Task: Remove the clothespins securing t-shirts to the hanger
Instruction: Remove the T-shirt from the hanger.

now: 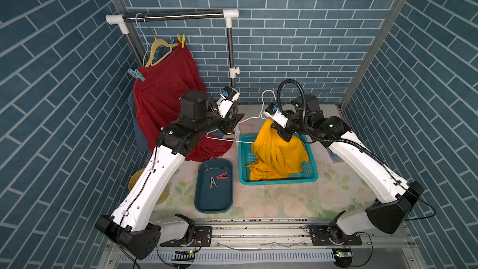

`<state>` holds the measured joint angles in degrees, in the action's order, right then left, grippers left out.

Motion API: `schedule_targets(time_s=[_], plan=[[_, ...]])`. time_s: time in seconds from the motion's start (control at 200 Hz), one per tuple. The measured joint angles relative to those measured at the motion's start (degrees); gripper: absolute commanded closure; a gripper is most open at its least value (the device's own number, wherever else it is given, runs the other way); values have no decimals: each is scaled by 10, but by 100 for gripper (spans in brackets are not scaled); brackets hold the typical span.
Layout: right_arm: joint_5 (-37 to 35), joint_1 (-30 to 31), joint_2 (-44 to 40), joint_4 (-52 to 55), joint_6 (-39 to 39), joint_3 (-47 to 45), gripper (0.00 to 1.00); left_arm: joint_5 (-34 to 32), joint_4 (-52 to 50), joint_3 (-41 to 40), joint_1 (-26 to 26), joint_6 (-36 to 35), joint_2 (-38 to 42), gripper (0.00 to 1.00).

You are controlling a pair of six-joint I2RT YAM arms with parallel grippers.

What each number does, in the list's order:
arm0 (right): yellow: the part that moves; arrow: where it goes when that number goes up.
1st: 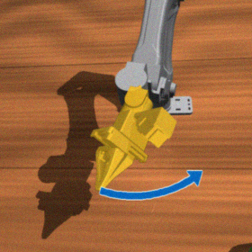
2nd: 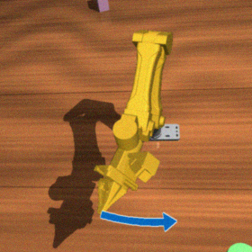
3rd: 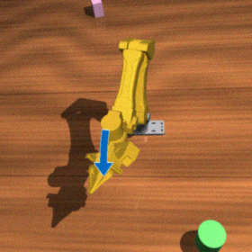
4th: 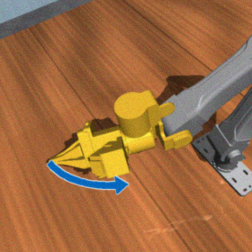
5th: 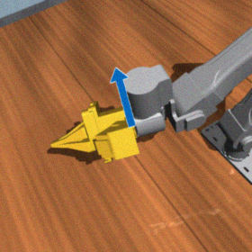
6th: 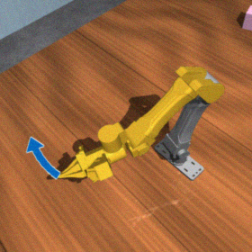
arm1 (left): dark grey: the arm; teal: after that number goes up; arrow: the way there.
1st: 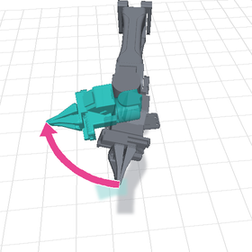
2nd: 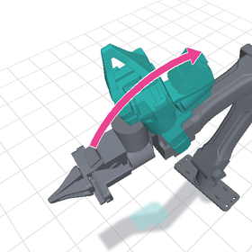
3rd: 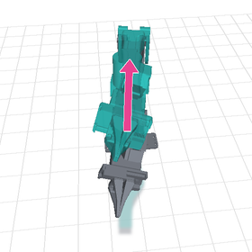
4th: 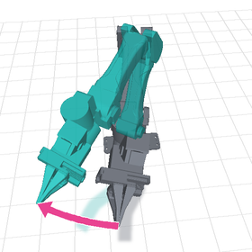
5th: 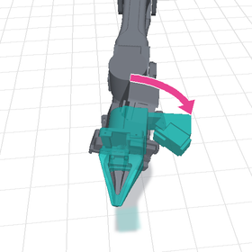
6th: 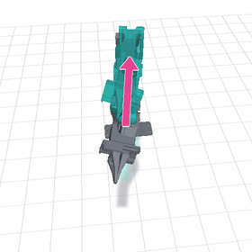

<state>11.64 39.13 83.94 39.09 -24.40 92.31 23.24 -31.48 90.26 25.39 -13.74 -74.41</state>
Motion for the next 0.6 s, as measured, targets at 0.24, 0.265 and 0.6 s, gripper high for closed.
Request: schedule_targets(time_s=[0.24,0.265,0.6], plan=[[-5,2,-27,-11,0,-34,100,88,-58,56,8,-1,-81,42],[-5,2,-31,-11,0,-37,100,94,-66,63,10,-2,-89,43],[-15,2,-66,-12,-2,-63,100,140,-144,92,24,-25,-125,72]])
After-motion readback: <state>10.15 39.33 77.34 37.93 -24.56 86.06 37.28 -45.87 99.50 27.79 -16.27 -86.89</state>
